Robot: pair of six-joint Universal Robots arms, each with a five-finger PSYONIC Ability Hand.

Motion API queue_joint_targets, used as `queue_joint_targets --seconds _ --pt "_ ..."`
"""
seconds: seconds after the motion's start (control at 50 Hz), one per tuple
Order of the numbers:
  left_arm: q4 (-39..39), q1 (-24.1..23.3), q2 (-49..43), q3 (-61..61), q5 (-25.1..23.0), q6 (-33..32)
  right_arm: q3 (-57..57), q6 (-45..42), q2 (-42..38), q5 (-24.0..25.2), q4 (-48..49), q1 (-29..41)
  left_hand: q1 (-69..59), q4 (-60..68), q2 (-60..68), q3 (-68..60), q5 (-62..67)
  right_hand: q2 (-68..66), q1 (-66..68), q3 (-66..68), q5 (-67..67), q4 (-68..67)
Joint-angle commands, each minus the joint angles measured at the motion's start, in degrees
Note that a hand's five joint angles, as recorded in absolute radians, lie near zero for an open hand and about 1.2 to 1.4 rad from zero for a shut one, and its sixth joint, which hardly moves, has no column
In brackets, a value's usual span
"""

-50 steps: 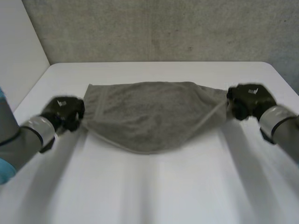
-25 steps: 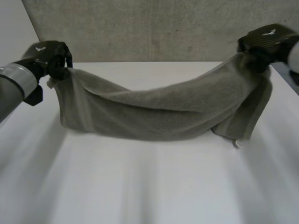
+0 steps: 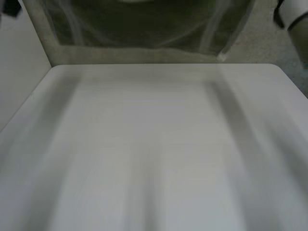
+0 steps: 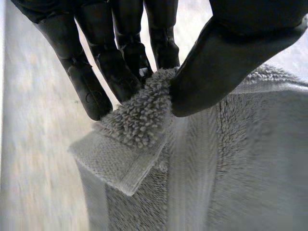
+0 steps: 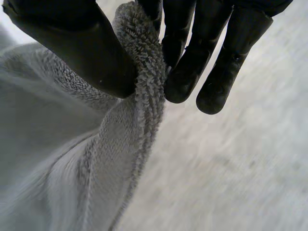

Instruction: Fold the towel.

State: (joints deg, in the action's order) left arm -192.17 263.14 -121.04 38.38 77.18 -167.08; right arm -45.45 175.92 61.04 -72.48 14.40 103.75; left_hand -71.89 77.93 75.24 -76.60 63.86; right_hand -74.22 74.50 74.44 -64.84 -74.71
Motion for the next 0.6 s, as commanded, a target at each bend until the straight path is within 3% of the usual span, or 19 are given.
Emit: queue_joint_targets --seconds 0.02,0.16,0.28,0.4,0.48,0.6 --pt "-2.24 1.14 1.77 23.54 -6.85 -1.05 -12.82 -6.99 0.31 5.15 -3.07 -1.89 -8.11 2.07 4.76 -3.4 6.14 -0.62 0.34 0.41 0.0 -0.14" --pt "-6.54 1.59 1.24 38.4 -9.94 -5.08 -28.35 -17.78 0.04 14.37 -2.36 -3.91 -8.11 2.07 4.76 -3.4 6.14 1.23 -1.51 -1.44 1.85 1.71" --pt "-8.22 1.68 0.54 46.95 -10.38 -13.34 -35.59 -22.46 -0.66 15.61 -3.24 -4.26 -8.11 2.07 4.76 -3.4 6.14 7.12 -7.4 -7.33 7.74 7.6" --pt "-8.22 2.03 0.45 51.0 -10.38 -17.84 -39.19 -25.01 -1.19 11.57 -7.99 -4.35 -8.11 2.07 4.76 -3.4 6.14 15.02 -15.3 -15.24 15.64 15.51" --pt "-8.31 2.12 0.45 51.62 -10.38 -17.84 -38.05 -25.27 -1.01 4.47 -14.47 -4.35 -8.11 2.07 4.76 -3.4 6.14 28.95 -29.23 -29.17 29.57 29.44" --pt "-8.22 2.11 0.54 51.62 -10.38 -17.75 -37.7 -25.36 -0.92 1.2 -16.69 -4.17 -8.11 2.07 4.76 -3.4 6.14 31.17 -31.45 -31.39 31.79 31.66"
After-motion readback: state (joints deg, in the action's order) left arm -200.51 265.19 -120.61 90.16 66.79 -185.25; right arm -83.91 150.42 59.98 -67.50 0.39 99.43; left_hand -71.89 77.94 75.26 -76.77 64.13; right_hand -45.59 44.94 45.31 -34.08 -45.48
